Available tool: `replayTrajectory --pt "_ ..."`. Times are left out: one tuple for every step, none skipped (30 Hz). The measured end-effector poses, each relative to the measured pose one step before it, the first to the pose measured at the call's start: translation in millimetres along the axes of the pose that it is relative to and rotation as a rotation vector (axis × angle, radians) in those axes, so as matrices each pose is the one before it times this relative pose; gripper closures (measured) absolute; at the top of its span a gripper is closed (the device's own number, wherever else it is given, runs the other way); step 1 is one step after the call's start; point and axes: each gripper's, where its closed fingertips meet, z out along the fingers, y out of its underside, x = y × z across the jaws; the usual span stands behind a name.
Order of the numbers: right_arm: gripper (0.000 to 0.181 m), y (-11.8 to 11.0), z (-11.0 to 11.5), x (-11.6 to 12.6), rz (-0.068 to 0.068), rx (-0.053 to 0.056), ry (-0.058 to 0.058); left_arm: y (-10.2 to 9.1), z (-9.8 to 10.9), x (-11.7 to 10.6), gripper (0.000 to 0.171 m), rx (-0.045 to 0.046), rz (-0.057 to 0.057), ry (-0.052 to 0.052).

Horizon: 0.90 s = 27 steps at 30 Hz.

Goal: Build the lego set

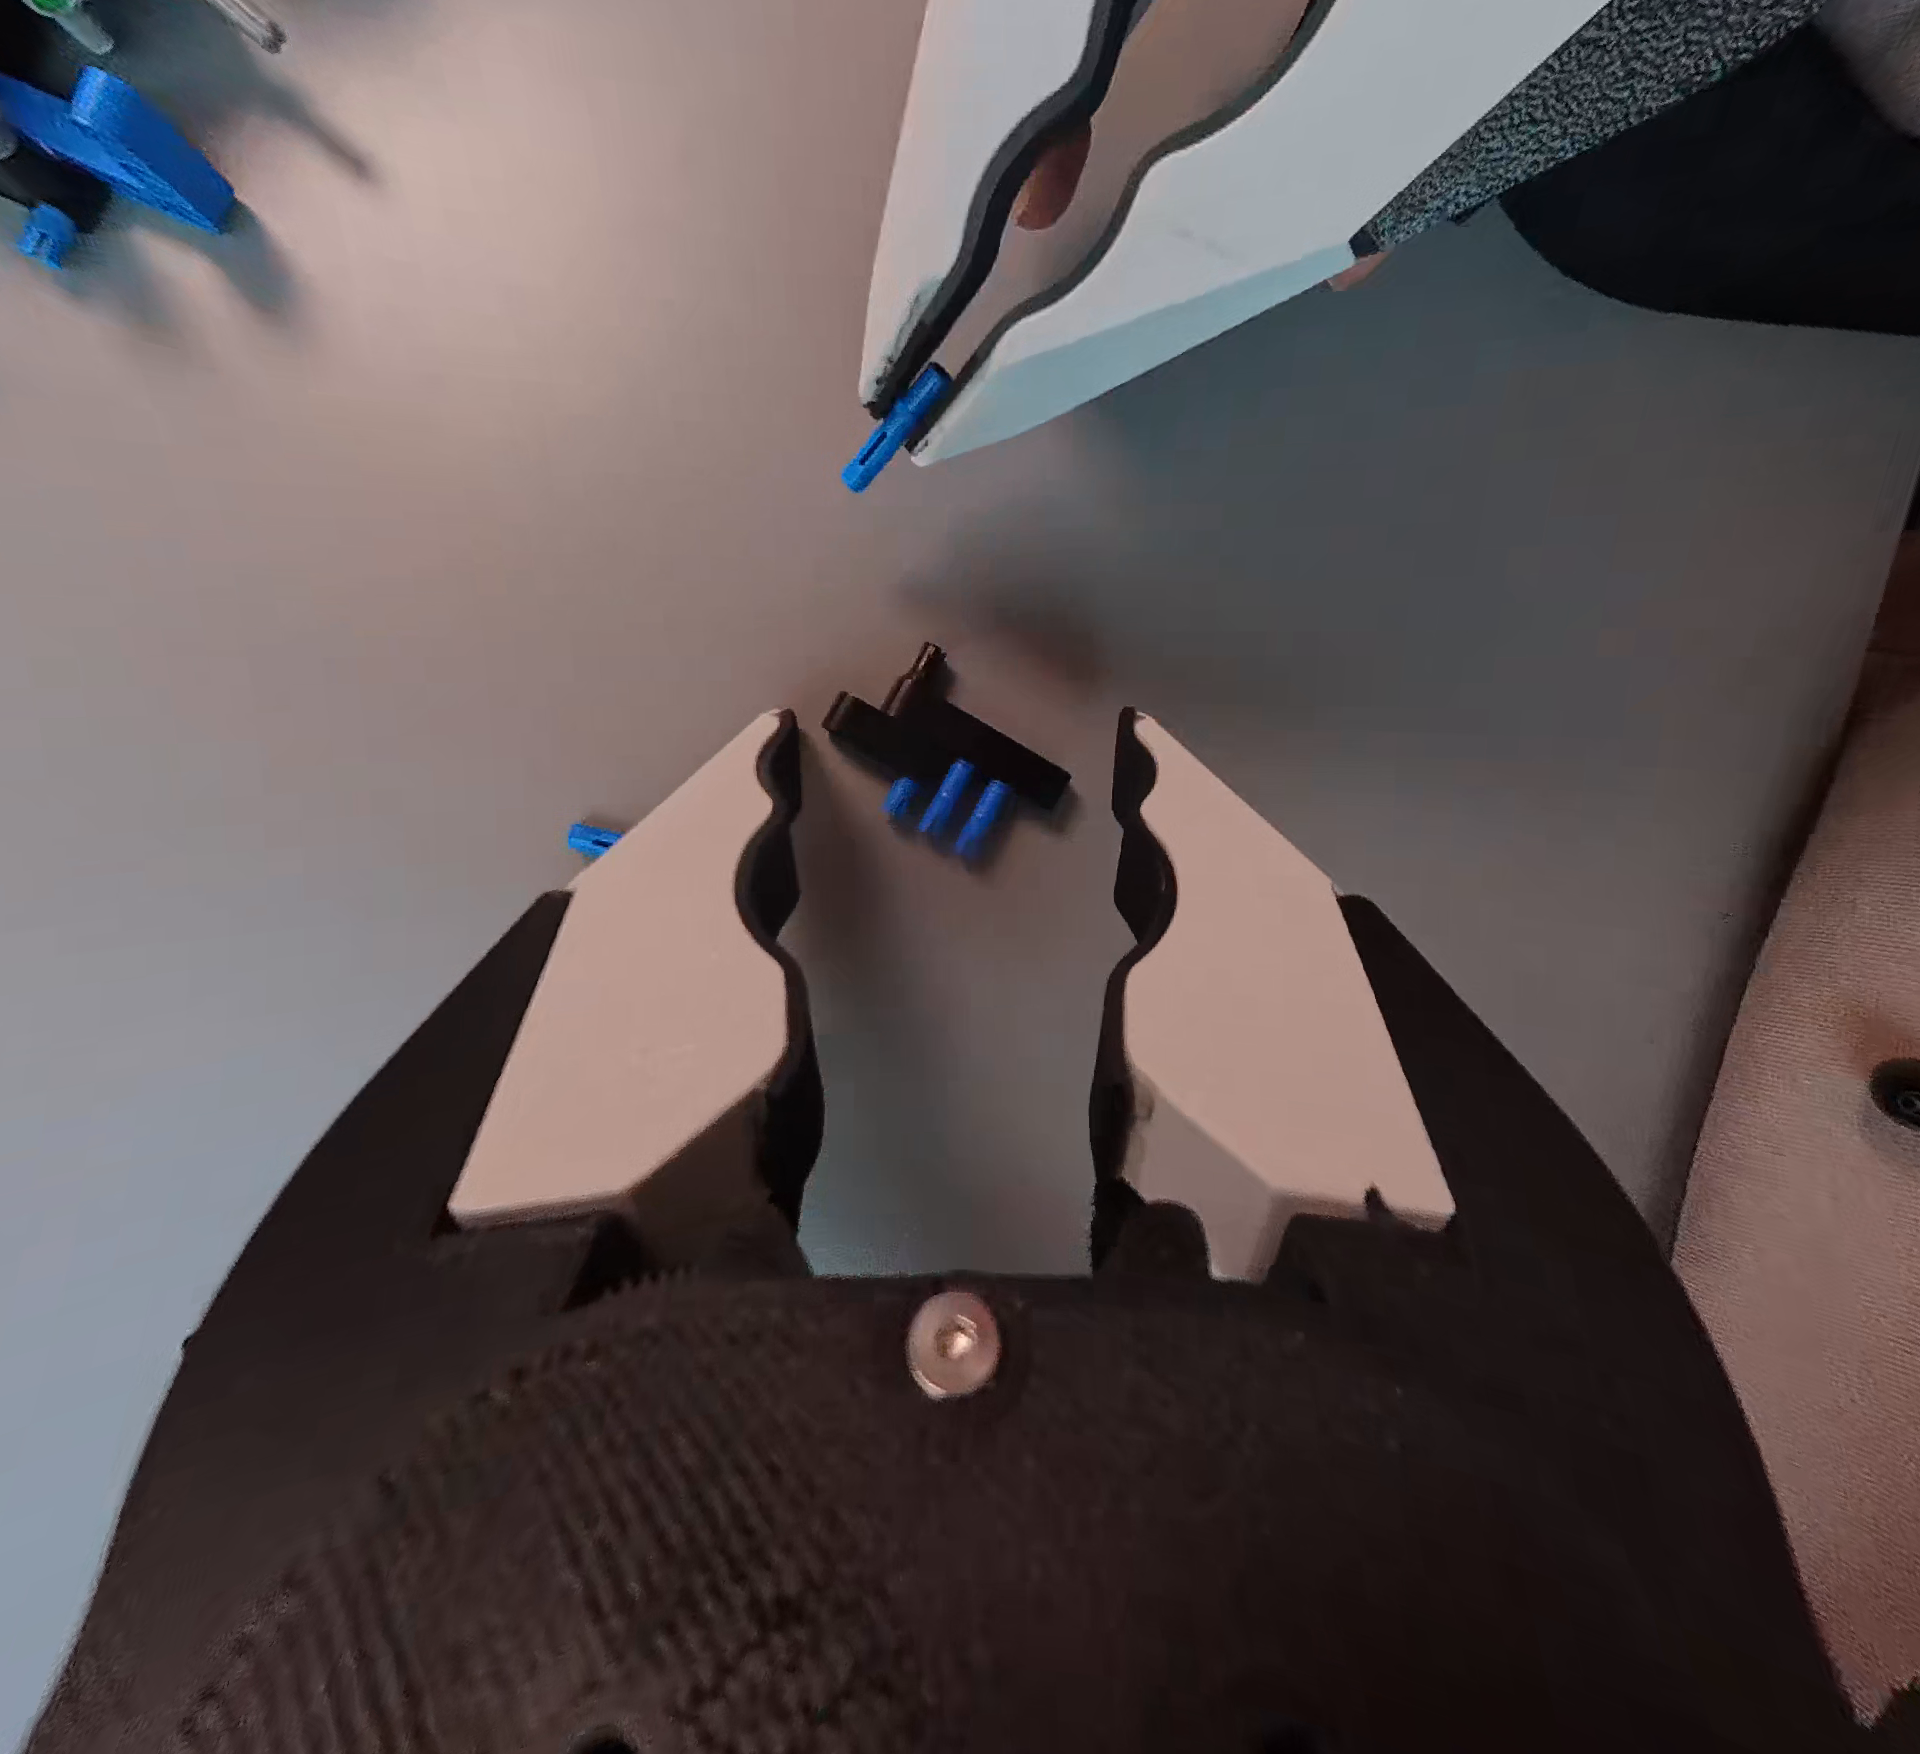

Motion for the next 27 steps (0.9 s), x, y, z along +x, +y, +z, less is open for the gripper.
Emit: replayTrajectory --pt "0.178 0.02 -0.37 0.23 0.0002 0.0001 0.0017 1.26 0.29 -2.25 0.116 -0.00705 0.0079 -0.0328" --pt "0.178 -0.34 -0.57 0.00 -0.0003 0.0016 0.0007 1.40 0.18 -2.38 0.120 -0.00696 0.0139 -0.0299" --pt "0.178 -0.65 -0.34 -0.25 -0.0016 0.0026 0.0007 1.05 -0.02 -1.50 0.124 -0.00493 0.0100 -0.0198" --pt "0.178 -0.85 -0.43 -0.37 -0.0025 0.0024 0.0005 1.35 -0.29 -2.47 0.130 -0.00840 0.0101 -0.0214" --pt "0.178 -0.86 -0.31 -0.64 -0.0032 0.0024 0.0004 1.83 -0.37 -3.69 0.137 -0.01170 0.0173 -0.0286" --pt "0.178 -0.83 -0.17 -0.65 -0.0035 0.0024 0.0000 0.70 -0.23 -0.63 0.137 -0.00351 0.0118 -0.0066" --pt "0.178 -0.78 -0.20 -0.66 -0.0033 0.0019 -0.0001 0.36 -0.20 -0.11 0.139 -0.00189 -0.0010 0.0031" --pt "0.178 -0.75 -0.26 -0.85 -0.0037 0.0019 -0.0007 0.29 -0.28 -0.19 0.142 0.00091 0.0136 0.0050" --pt "0.178 -0.79 -0.25 -0.72 -0.0032 0.0026 -0.0009 -0.42 0.15 -0.32 0.144 0.00982 0.0200 0.0098" --pt "0.178 -0.70 -0.34 -0.84 0.0008 0.0033 -0.0037 -1.92 0.74 -1.82 0.146 0.02759 0.0070 0.0048" --pt "0.178 -1.32 -0.30 -0.93 0.0073 0.0085 -0.0072 -1.86 0.80 -2.22 0.148 0.03613 -0.0009 0.0038" --pt "0.178 -1.20 -0.36 -0.74 0.0133 0.0099 -0.0087 -1.41 0.33 0.37 0.149 0.04072 0.0012 0.0141" --pt "0.178 -0.82 -0.41 0.11 0.0159 0.0094 -0.0067 -1.10 -0.13 -1.14 0.150 0.04182 -0.0213 0.0027" --pt "0.178 -0.47 -0.48 0.80 0.0190 0.0087 -0.0034 -1.27 -0.62 -1.44 0.151 0.04474 -0.0274 -0.0010" --pt "0.178 -0.48 -0.41 0.94 0.0224 0.0105 -0.0048 -2.99 -1.60 0.30 0.151 0.05473 -0.0190 0.0024" --pt "0.178 -0.95 -0.48 0.74 0.0265 0.0135 -0.0068 -3.89 -2.30 -0.78 0.152 0.05785 -0.0239 -0.0101" --pt "0.178 -1.47 -0.27 0.59 0.0313 0.0160 -0.0081 -5.10 -2.65 -1.37 0.152 0.05995 -0.0219 -0.0166" --pt "0.178 -2.06 0.07 0.24 0.0340 0.0191 -0.0106 -5.15 -2.58 0.49 0.152 0.05416 -0.0129 -0.0088" --pt "0.178 -2.40 0.37 -0.14 0.0364 0.0197 -0.0122 -4.48 -2.31 -1.54 0.153 0.04276 -0.0061 -0.0259" --pt "0.178 -1.36 0.69 1.50 0.0435 0.0142 -0.0021 -3.68 -1.75 -0.47 0.153 0.03286 0.0090 -0.0214" --pt "0.178 0.16 0.99 3.40 0.0473 0.0071 0.0078 -4.57 -1.70 0.92 0.153 0.03621 0.0129 -0.0137" --pt "0.178 1.61 1.21 2.83 0.0370 -0.0014 0.0034 -6.84 -2.06 3.70 0.153 0.04933 0.0160 0.0041" --pt "0.178 1.81 1.19 2.37 0.0193 -0.0031 0.0034 -5.18 -1.52 1.88 0.153 0.03314 0.0049 -0.0054" --pt "0.178 1.34 1.35 0.66 0.0012 -0.0018 0.0000 -3.98 -0.82 2.53 0.153 0.02085 0.0063 0.0019" --pt "0.178 -0.10 1.67 -2.90 -0.0098 0.0060 -0.0175 -4.60 -0.49 2.99 0.154 0.02467 0.0063 0.0061" --pt "0.178 -1.50 1.81 -5.21 -0.0068 0.0127 -0.0271 -5.50 -0.35 4.03 0.154 0.03051 0.0033 0.0142" --pt "0.179 -1.43 2.20 -4.41 0.0019 0.0100 -0.0208 -3.16 0.49 2.39 0.154 0.01300 -0.0073 0.0081"
